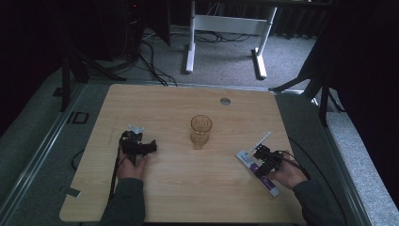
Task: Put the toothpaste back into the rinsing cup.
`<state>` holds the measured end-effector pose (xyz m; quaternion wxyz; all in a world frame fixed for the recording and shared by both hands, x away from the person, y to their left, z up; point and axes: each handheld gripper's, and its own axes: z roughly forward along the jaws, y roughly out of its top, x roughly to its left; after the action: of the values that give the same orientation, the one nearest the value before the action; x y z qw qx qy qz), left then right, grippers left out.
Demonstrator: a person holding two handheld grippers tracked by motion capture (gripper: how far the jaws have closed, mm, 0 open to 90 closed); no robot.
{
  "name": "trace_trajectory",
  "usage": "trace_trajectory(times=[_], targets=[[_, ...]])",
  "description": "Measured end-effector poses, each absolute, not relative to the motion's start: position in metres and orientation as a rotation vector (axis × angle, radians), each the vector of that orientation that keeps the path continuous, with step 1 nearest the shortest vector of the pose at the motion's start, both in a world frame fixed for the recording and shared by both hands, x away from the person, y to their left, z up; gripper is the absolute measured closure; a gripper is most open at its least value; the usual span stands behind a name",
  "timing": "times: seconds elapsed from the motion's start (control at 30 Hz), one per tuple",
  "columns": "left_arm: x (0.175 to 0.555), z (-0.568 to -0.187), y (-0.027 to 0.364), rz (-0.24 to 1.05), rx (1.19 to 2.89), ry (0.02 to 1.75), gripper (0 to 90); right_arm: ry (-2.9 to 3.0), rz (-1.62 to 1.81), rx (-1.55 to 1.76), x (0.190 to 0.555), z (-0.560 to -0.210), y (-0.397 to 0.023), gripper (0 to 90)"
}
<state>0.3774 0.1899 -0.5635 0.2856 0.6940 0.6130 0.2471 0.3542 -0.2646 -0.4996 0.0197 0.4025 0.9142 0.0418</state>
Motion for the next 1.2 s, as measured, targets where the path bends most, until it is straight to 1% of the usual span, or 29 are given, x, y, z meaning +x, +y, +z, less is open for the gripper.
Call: trace_trajectory(times=[0.27, 0.93, 1.1, 1.17, 1.2], targets=[[0.377, -0.564, 0.190, 0.661, 1.856, 1.639, 10.3, 2.851, 0.099, 1.273, 0.359, -0.508, -0.265, 57.8], [0.377, -0.564, 0.190, 0.661, 1.856, 1.639, 10.3, 2.877, 0.068, 1.284, 0.365, -0.516, -0.263, 57.8], [0.377, -0.564, 0.190, 0.660, 1.855, 1.639, 10.3, 2.876, 0.059, 1.258, 0.364, -0.515, -0.262, 62.5], [0.377, -0.564, 0.190, 0.660, 1.855, 1.639, 10.3, 2.867, 0.063, 1.250, 0.364, -0.514, -0.262, 62.5], [0.377, -0.564, 0.190, 0.661, 1.855, 1.639, 10.3, 2.856, 0.080, 1.240, 0.362, -0.511, -0.262, 69.0]])
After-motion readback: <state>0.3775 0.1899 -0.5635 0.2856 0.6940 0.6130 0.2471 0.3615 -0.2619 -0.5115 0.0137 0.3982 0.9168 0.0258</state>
